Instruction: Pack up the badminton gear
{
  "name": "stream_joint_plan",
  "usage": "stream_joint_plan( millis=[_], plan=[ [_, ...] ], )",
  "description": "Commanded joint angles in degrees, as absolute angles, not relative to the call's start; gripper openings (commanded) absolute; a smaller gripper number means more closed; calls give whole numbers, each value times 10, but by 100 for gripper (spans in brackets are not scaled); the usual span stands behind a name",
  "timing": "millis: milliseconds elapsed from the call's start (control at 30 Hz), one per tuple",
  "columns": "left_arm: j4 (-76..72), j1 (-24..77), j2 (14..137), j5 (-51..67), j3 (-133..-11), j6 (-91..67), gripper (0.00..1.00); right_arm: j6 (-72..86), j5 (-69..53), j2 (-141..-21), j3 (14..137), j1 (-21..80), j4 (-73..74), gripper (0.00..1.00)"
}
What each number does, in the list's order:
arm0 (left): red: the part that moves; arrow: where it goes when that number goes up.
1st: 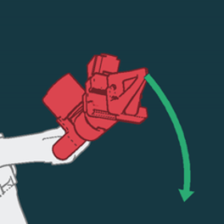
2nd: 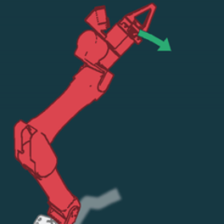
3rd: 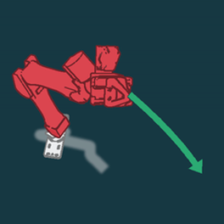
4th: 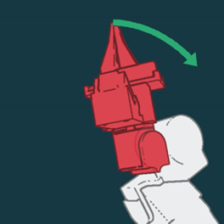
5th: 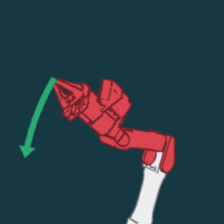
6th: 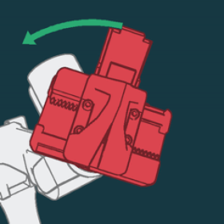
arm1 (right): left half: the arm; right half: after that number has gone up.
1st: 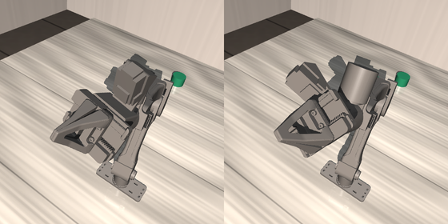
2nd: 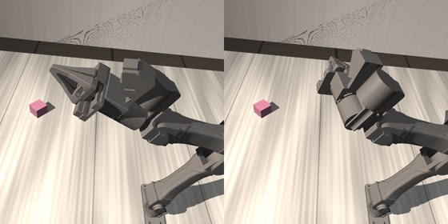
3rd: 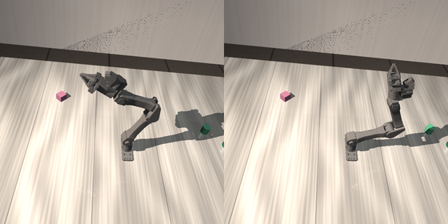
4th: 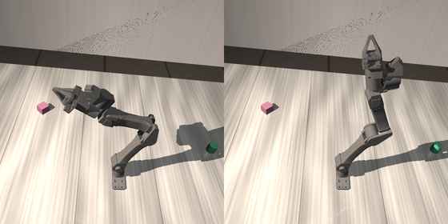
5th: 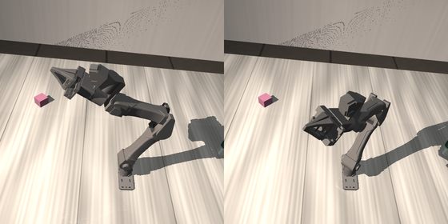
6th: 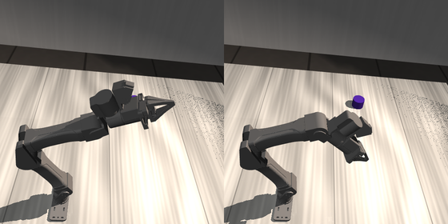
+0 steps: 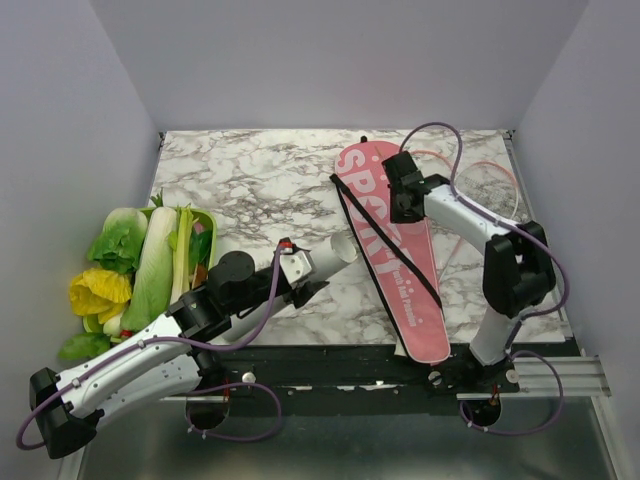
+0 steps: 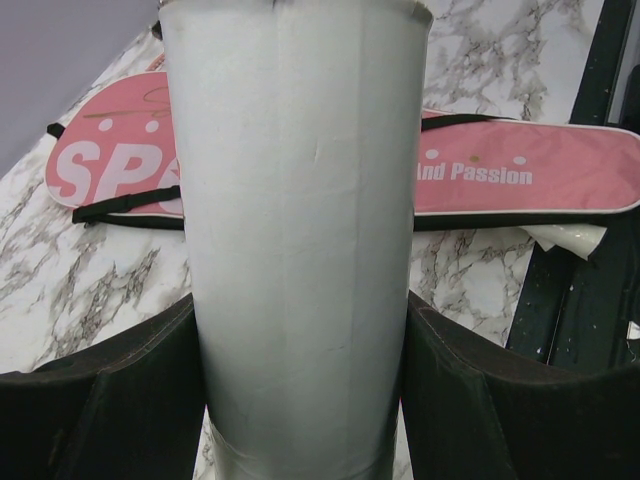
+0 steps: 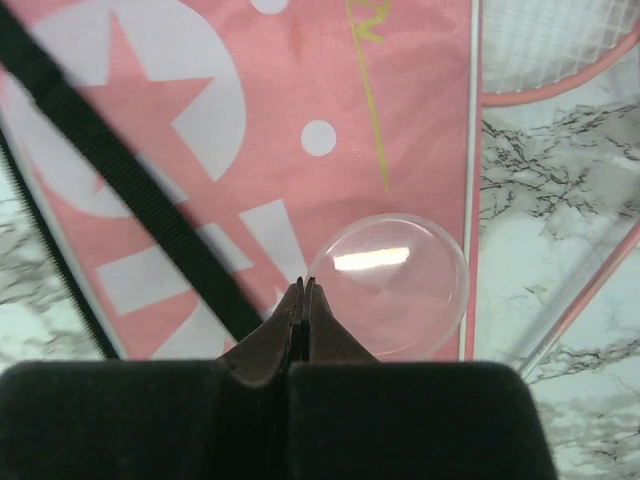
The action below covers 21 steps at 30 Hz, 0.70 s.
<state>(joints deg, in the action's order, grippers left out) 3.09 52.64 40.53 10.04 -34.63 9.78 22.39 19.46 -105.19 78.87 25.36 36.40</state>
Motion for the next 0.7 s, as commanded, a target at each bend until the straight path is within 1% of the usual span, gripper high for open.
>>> stream_joint_plan(
  millis=[0,100,233,367,500,533,667],
  plan=[
    [23,533,405,95,-357,104,0,212,135,-937,774,249,379,1],
    [26,534,415,100,-359,104,0,194,48,-890,769,249,392,1],
    [31,538,434,119,-363,101,0,171,-100,-781,755,249,396,1],
    [33,544,450,133,-368,98,0,149,-222,-700,758,250,410,1],
    [36,548,463,142,-371,95,0,139,-349,-658,774,251,436,1],
    [36,549,465,148,-373,92,0,139,-399,-653,777,254,441,1],
    [29,551,464,157,-371,87,0,143,-465,-636,776,268,446,1]
  ],
)
